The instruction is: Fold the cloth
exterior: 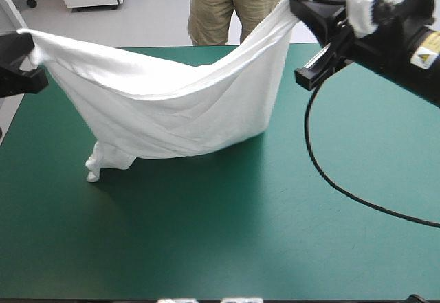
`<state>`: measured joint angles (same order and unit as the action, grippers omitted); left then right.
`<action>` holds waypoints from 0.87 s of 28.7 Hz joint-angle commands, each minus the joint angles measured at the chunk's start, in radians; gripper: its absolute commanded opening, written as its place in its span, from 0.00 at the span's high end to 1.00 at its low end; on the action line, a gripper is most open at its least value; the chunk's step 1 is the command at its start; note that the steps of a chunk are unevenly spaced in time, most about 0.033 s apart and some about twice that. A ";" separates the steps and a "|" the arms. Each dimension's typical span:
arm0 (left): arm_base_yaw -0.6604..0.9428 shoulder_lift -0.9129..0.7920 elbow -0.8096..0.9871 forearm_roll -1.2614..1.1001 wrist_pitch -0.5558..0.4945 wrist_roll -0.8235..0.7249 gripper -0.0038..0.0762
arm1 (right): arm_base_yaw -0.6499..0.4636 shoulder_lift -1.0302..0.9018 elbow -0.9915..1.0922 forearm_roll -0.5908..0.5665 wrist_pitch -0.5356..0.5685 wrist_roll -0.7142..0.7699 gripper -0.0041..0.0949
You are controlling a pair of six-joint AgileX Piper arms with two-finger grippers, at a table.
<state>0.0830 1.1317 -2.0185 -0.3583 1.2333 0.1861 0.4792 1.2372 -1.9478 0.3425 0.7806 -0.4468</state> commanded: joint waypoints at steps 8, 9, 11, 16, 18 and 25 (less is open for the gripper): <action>-0.003 0.096 -0.417 -0.174 -0.148 0.038 0.96 | -0.002 -0.033 -0.356 -0.041 0.038 0.012 0.98; -0.003 0.097 -0.438 -0.190 -0.167 0.049 0.96 | -0.002 -0.033 -0.386 -0.063 0.061 0.031 0.97; -0.003 0.099 -0.459 -0.191 -0.199 0.051 0.96 | -0.002 -0.033 -0.440 -0.133 0.115 0.073 0.97; -0.003 0.112 -0.459 -0.191 -0.240 0.046 0.96 | -0.002 -0.029 -0.480 -0.283 0.225 0.170 0.98; -0.003 0.134 -0.450 -0.189 -0.204 0.024 0.96 | -0.002 -0.007 -0.480 -0.317 0.274 0.197 0.98; -0.003 0.279 -0.359 -0.209 -0.171 -0.016 0.96 | -0.002 0.175 -0.480 -0.423 0.320 0.234 0.98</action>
<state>0.0830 1.3645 -2.3969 -0.5417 1.1426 0.1893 0.4792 1.3569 -2.4166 -0.0222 1.1940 -0.2244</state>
